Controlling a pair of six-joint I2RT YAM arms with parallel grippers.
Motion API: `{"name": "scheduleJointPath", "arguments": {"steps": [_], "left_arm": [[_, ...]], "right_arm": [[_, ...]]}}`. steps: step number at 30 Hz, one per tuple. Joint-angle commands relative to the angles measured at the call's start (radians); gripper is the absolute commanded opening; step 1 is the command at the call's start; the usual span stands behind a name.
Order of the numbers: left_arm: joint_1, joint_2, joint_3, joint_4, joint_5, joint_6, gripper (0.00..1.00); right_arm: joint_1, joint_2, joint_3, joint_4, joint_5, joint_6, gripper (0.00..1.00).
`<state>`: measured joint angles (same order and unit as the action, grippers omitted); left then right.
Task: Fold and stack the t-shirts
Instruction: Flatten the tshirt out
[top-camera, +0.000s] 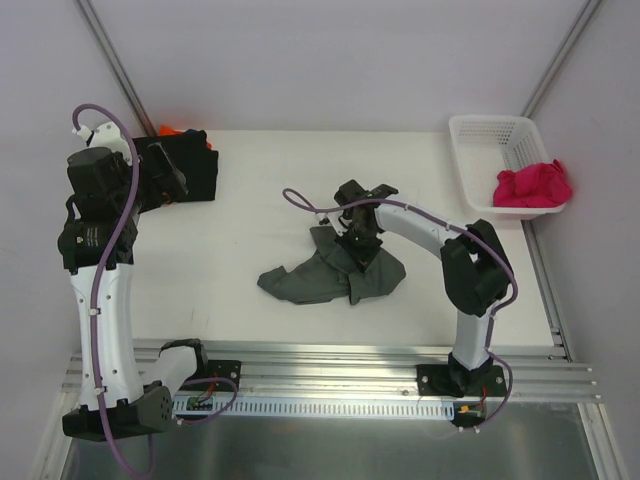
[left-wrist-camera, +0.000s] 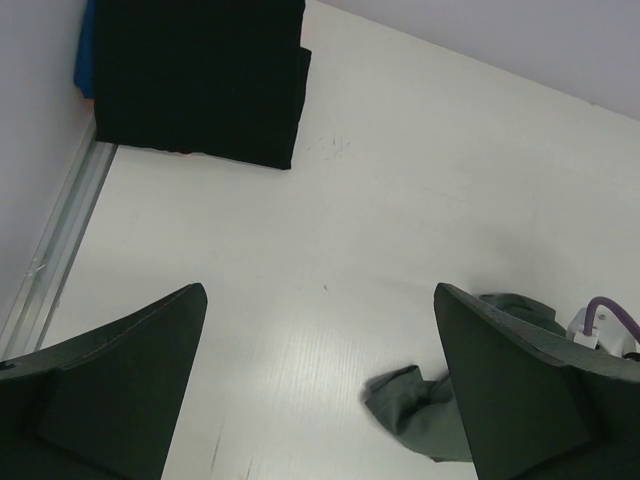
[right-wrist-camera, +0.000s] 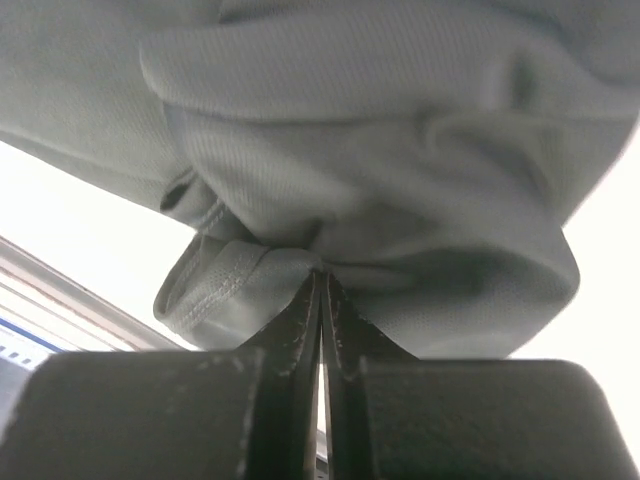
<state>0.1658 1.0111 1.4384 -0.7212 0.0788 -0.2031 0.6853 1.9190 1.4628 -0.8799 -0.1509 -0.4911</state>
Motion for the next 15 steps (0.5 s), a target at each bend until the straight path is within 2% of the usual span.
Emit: {"name": "scheduleJointPath", "arguments": {"steps": [1, 2, 3, 4, 5, 6, 15], "left_arm": [[0.009, -0.019, -0.018, 0.02, 0.029, -0.027, 0.99], [0.009, -0.019, -0.021, 0.02, 0.032, -0.028, 0.99], [0.009, -0.02, -0.022, 0.02, 0.035, -0.033, 0.99], [0.009, -0.02, -0.024, 0.02, 0.038, -0.033, 0.99], [0.011, -0.022, -0.024, 0.02, 0.042, -0.035, 0.99], [0.011, -0.022, -0.023, 0.02, 0.048, -0.041, 0.99], [0.009, -0.037, -0.027, 0.019, 0.067, -0.059, 0.99]], "right_arm": [[0.014, -0.113, 0.008, -0.03, 0.03, -0.018, 0.01], [0.02, -0.126, 0.017, -0.027, 0.043, -0.012, 0.01], [0.026, -0.152, 0.034, -0.024, 0.043, -0.007, 0.08], [0.031, -0.159, 0.047, -0.022, 0.042, -0.001, 0.46], [0.046, -0.164, 0.059, -0.028, 0.05, 0.012, 0.62], [0.054, -0.17, 0.07, -0.03, 0.051, 0.017, 0.68], [0.186, -0.114, 0.094, -0.031, 0.011, 0.011, 0.69]]}}
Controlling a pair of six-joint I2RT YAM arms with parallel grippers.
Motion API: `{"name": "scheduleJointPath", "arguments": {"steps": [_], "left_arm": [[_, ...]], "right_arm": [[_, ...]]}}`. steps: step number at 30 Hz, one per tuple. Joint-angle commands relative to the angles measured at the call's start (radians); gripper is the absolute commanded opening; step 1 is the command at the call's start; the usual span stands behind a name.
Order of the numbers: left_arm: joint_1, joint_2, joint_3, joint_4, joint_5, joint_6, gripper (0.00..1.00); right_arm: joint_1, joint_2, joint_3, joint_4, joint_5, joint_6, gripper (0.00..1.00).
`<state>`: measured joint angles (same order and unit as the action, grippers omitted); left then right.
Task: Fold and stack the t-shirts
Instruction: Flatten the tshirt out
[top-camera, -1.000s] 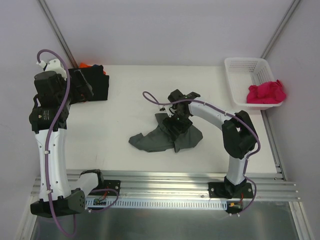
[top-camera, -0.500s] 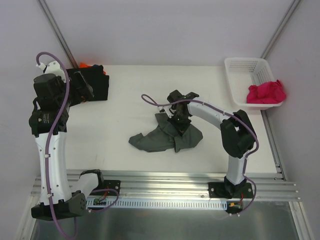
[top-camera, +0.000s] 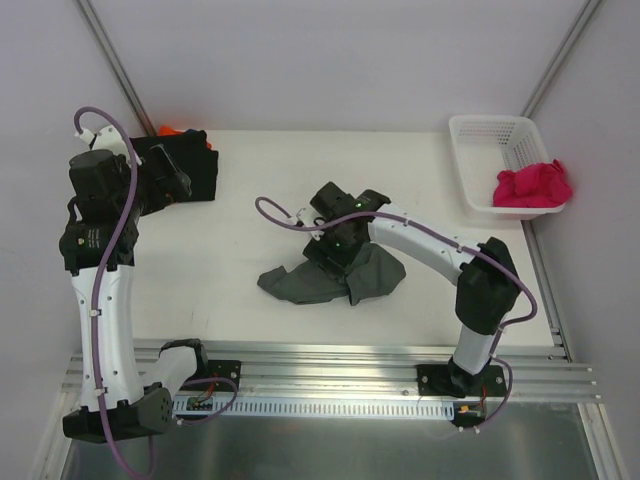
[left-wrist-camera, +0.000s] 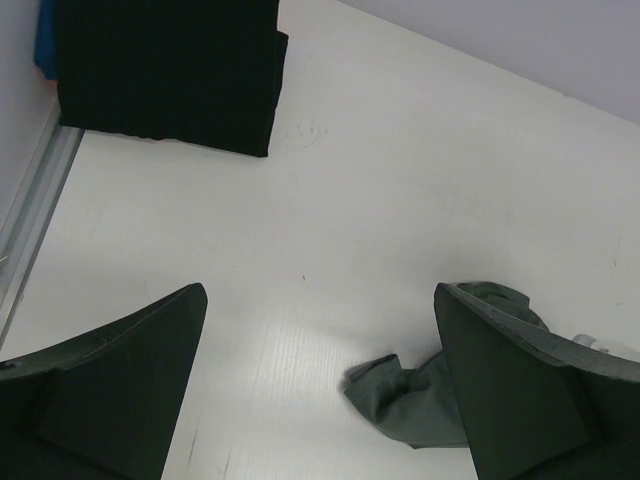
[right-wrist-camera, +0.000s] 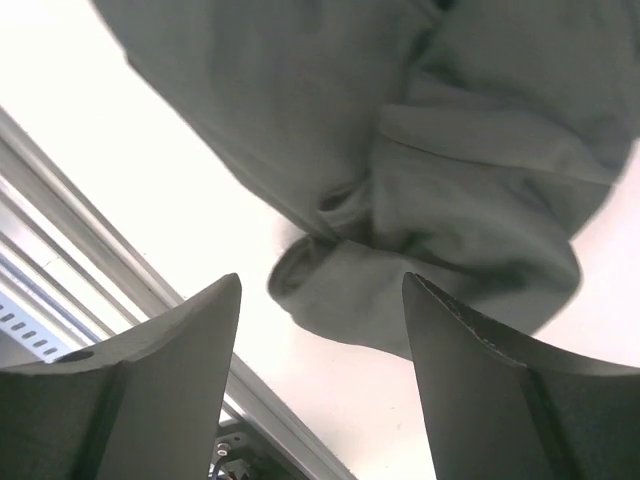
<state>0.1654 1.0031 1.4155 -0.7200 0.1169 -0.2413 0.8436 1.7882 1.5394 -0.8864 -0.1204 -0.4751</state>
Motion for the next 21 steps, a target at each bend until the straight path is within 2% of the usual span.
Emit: {"name": "scheduleJointPath", "arguments": {"steps": [1, 8, 16, 17, 20, 21], "left_arm": [[0.01, -0.035, -0.003, 0.017, 0.03, -0.021, 0.99], [0.01, -0.064, 0.0, 0.014, 0.024, -0.023, 0.99], [0.014, -0.101, -0.023, 0.01, 0.024, -0.027, 0.99], [0.014, -0.101, -0.023, 0.008, 0.026, -0.027, 0.99], [0.013, -0.101, -0.026, 0.008, 0.03, -0.027, 0.99], [0.011, -0.101, -0.026, 0.008, 0.033, -0.029, 0.99]], "right_arm": [[0.037, 0.036, 0.011, -0.025, -0.021, -0.011, 0.69], [0.031, 0.118, -0.03, -0.003, 0.033, -0.065, 0.68], [0.025, 0.125, -0.041, 0.009, 0.091, -0.1, 0.63], [0.026, 0.122, -0.048, 0.007, 0.106, -0.103, 0.61], [0.023, 0.082, -0.087, 0.014, 0.152, -0.134, 0.39], [0.022, 0.065, -0.099, 0.014, 0.16, -0.143, 0.29]]}}
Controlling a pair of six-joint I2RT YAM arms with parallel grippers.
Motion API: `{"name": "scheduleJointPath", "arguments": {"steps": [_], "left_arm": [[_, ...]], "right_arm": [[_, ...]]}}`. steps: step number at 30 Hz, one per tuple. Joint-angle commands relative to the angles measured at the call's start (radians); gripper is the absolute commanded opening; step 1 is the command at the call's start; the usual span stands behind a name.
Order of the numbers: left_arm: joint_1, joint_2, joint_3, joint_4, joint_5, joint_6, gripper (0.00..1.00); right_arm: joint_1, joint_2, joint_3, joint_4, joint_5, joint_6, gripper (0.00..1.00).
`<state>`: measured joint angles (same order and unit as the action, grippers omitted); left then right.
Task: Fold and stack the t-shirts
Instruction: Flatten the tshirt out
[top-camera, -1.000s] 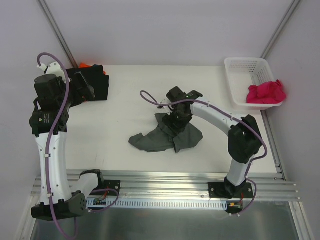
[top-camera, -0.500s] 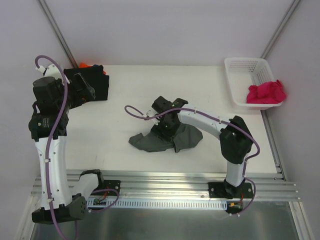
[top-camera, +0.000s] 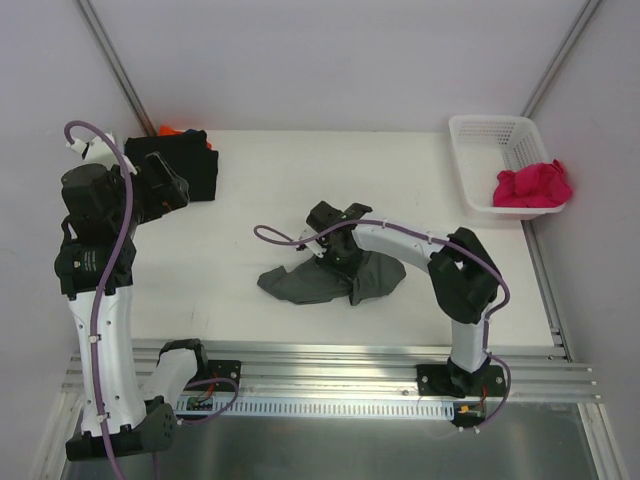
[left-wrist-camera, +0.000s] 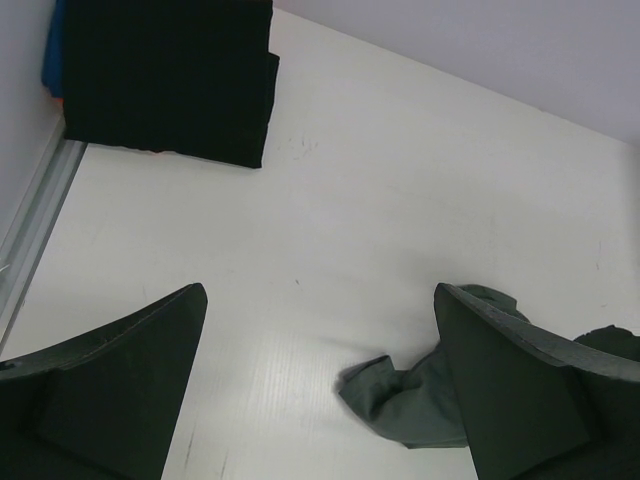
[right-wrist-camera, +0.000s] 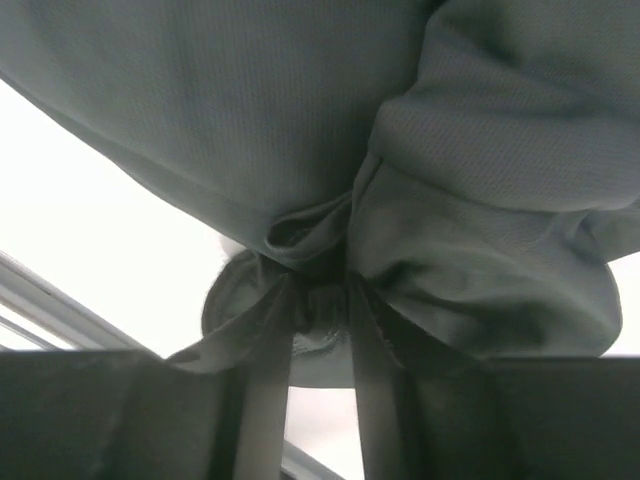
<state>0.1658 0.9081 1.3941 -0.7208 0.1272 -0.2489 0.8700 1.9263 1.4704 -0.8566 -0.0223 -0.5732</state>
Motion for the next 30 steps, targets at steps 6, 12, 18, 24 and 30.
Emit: {"name": "scheduleJointPath", "arguments": {"steps": [6, 12, 18, 24, 30], "left_arm": [[0.012, 0.031, -0.007, 0.012, 0.055, -0.044, 0.99], [0.014, 0.06, -0.029, 0.018, 0.083, -0.036, 0.99], [0.012, 0.074, -0.061, 0.017, 0.107, -0.056, 0.98], [0.012, 0.094, -0.035, 0.018, 0.103, -0.05, 0.98], [0.012, 0.086, -0.05, 0.017, 0.097, -0.041, 0.98]], "right_arm": [[-0.045, -0.239, -0.176, -0.041, 0.111, -0.057, 0.01], [-0.22, -0.412, -0.295, -0.045, 0.16, -0.031, 0.01], [-0.423, -0.467, -0.354, -0.029, 0.177, -0.048, 0.01], [-0.548, -0.487, -0.42, -0.001, 0.186, -0.044, 0.01], [-0.56, -0.48, -0.394, 0.01, 0.197, -0.042, 0.46]]}}
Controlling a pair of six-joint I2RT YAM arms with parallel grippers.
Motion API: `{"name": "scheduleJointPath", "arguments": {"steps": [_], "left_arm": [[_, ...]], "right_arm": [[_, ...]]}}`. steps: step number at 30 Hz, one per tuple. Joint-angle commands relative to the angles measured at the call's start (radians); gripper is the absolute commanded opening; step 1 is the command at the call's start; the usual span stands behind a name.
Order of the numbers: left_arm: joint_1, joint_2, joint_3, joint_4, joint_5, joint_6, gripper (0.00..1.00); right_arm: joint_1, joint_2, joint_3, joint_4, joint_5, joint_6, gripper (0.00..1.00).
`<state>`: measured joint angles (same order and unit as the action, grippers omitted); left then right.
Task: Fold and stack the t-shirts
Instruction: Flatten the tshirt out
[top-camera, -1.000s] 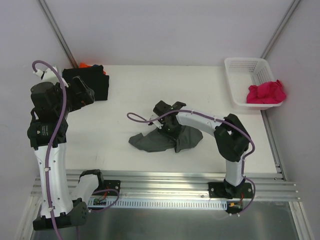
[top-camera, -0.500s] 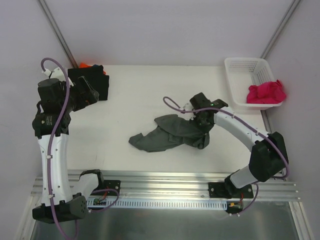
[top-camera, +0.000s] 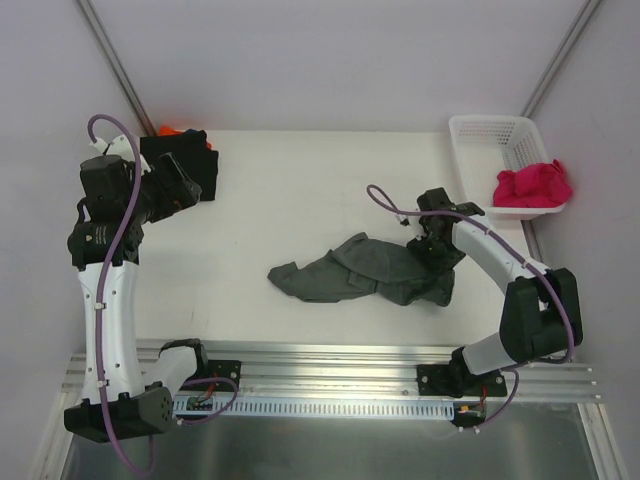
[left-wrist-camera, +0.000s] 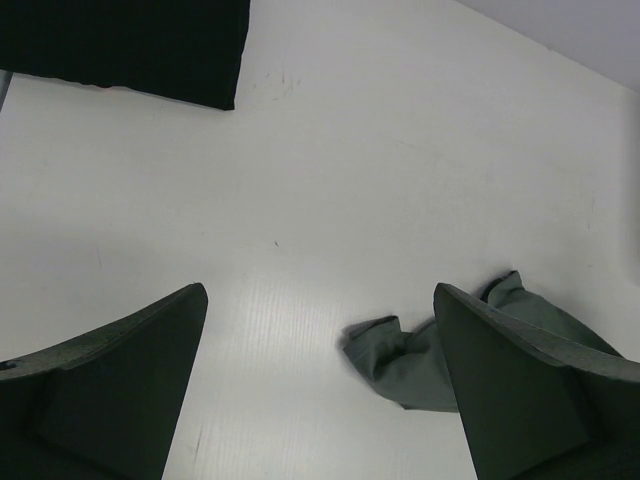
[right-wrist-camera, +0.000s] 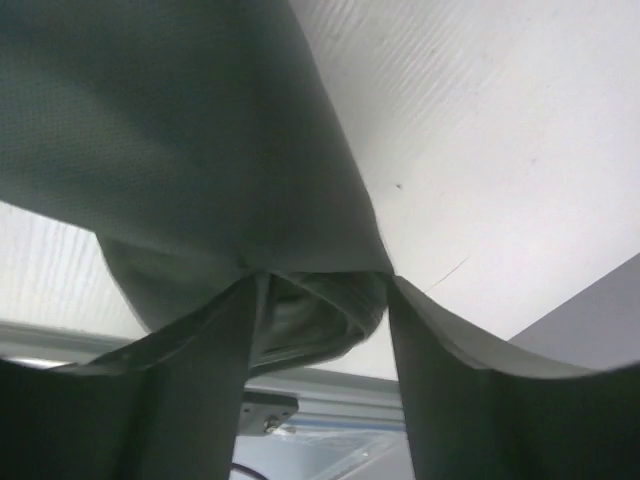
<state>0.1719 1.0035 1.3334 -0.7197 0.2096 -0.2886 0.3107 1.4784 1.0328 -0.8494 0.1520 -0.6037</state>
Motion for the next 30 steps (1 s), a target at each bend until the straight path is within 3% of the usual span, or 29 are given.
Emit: {"name": "scheduleJointPath", "arguments": {"steps": [1, 2, 4, 11, 16, 25, 30], "left_arm": [[0.006, -0.011, 0.009, 0.017, 0.017, 0.0, 0.98], [0.006, -0.011, 0.007, 0.016, 0.02, 0.002, 0.98], [0.008, -0.013, -0.005, 0.016, 0.023, 0.0, 0.99], [0.006, -0.023, -0.045, 0.016, 0.016, -0.004, 0.99], [0.018, -0.031, -0.036, 0.014, 0.007, 0.009, 0.99], [0.06, -0.04, -0.034, 0.012, 0.013, 0.011, 0.99], [0.078, -0.052, -0.051, 0.012, 0.008, 0.014, 0.99]], "right_arm": [[0.001, -0.03, 0.071, 0.0, 0.006, 0.02, 0.63], [0.008, -0.02, 0.128, -0.004, 0.0, 0.037, 0.74], [0.048, -0.009, 0.194, -0.005, -0.009, 0.065, 0.74], [0.273, 0.134, 0.397, 0.03, -0.041, 0.016, 0.58], [0.361, 0.295, 0.475, 0.033, -0.114, 0.039, 0.47], [0.383, 0.506, 0.628, 0.016, -0.175, 0.061, 0.46], [0.415, 0.539, 0.688, 0.01, -0.186, 0.073, 0.45]]}}
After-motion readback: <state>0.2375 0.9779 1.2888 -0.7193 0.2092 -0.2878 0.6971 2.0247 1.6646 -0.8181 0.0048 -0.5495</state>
